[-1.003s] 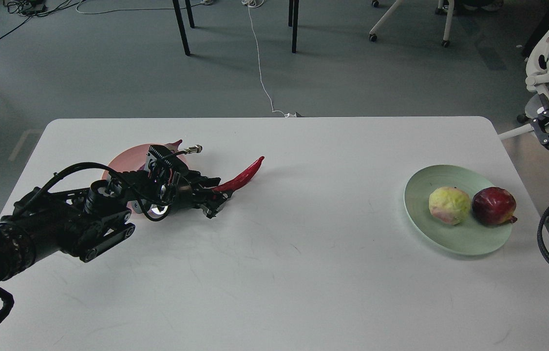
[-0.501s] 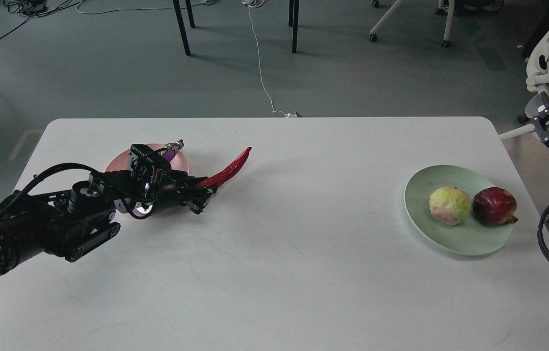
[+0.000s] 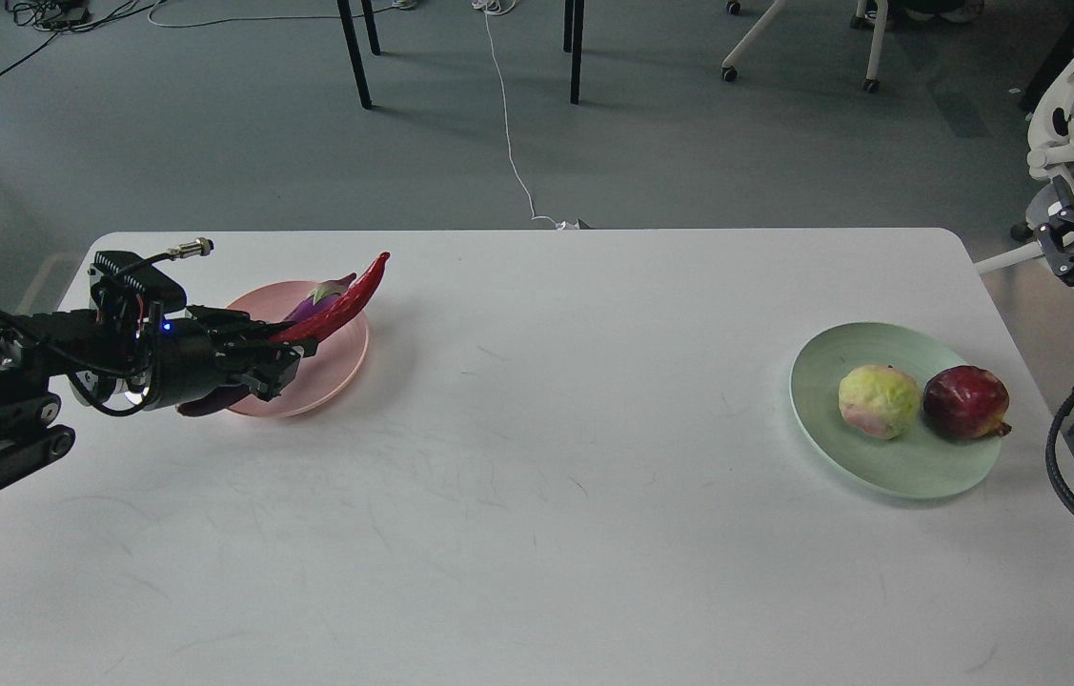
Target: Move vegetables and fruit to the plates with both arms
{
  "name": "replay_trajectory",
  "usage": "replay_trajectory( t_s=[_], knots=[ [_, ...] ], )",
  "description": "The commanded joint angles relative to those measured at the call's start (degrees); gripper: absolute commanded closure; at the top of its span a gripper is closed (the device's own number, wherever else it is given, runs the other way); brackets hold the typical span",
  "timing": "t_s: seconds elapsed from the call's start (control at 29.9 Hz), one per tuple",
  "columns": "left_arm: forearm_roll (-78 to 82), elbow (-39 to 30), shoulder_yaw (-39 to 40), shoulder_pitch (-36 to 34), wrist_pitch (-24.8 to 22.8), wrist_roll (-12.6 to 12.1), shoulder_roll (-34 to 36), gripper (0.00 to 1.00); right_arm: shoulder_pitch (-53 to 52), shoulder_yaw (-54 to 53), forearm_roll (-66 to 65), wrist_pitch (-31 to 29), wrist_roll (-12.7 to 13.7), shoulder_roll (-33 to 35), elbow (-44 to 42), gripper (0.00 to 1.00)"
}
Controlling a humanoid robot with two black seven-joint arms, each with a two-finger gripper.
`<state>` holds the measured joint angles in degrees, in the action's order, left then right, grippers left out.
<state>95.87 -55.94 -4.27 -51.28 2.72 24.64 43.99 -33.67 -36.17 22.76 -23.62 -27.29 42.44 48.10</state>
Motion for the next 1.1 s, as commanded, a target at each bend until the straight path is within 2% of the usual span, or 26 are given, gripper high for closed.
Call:
replay_trajectory(
  t_s=[0.0, 0.03, 0.1, 0.2, 0.27, 0.37, 0.47, 0.6, 0.84, 0.94, 0.97, 1.0, 1.07],
  knots=[
    [-0.07, 0.91, -0.03, 1.36, 0.01, -0.21, -0.48, 0.69, -0.17, 0.05, 0.01, 0.15, -0.05, -0.43, 0.07, 0.01],
    [-0.07, 1.26, -0.03, 1.36, 0.09, -0.21, -0.65, 0.61, -0.17, 0.05, 0.01, 0.15, -0.05, -0.34, 0.07, 0.01],
    [0.02, 1.88, -0.03, 1.45, 0.10, -0.04, -0.66, 0.38, -0.17, 0.13, 0.01, 0.06, 0.04, 0.10, 0.07, 0.01],
    [-0.16, 4.33, -0.12, 1.45, 0.01, 0.49, -0.74, 0.29, -0.17, 0.22, -0.08, 0.06, 0.04, 0.37, -0.11, 0.01],
    [-1.21, 6.27, 0.75, 1.36, 0.10, 0.67, -0.92, 0.20, -0.17, 0.13, -0.08, -0.03, 0.04, 0.98, 0.07, 0.01],
    [-2.52, 6.72, 1.46, 0.75, 0.18, 0.84, -1.45, 0.16, -0.26, -0.48, -0.08, -0.12, 0.04, 1.68, 0.07, 0.01],
    [-10.75, 6.72, 6.62, 0.39, 0.01, 0.93, -2.41, 0.03, -0.34, -2.23, -0.08, -0.12, 0.04, 1.60, -0.02, 0.01],
    [-29.11, 6.63, 15.85, 0.39, -1.13, 0.76, -4.17, 0.02, -2.18, -2.85, -0.08, 0.32, 0.30, 1.60, -0.19, 0.01],
    [-60.05, 6.63, 21.40, -4.44, -7.28, -0.21, -8.12, 0.02, -4.21, -2.33, -0.17, -0.46, 0.92, 1.68, 0.50, 0.01],
    [-74.04, 7.50, 24.74, -4.27, -8.69, -3.80, -8.65, 0.02, -4.39, -2.59, -0.61, -1.69, 0.83, 1.68, 3.66, 0.01],
    [-81.47, 8.99, 26.58, -4.00, -9.91, -5.99, -9.44, 0.02, -4.73, -2.59, -0.61, -1.78, 0.92, 1.68, 4.89, 0.01],
    [-86.33, 10.13, 27.55, -3.74, -11.23, -6.79, -10.32, 0.02, -5.17, -2.68, -0.61, -1.70, 1.09, 1.68, 5.08, 0.01],
    [-96.00, 12.59, 29.05, -2.25, -14.91, -6.80, -12.95, 0.02, -7.63, -2.50, -0.61, -1.08, 2.14, 1.60, 4.73, 0.01]
  ],
)
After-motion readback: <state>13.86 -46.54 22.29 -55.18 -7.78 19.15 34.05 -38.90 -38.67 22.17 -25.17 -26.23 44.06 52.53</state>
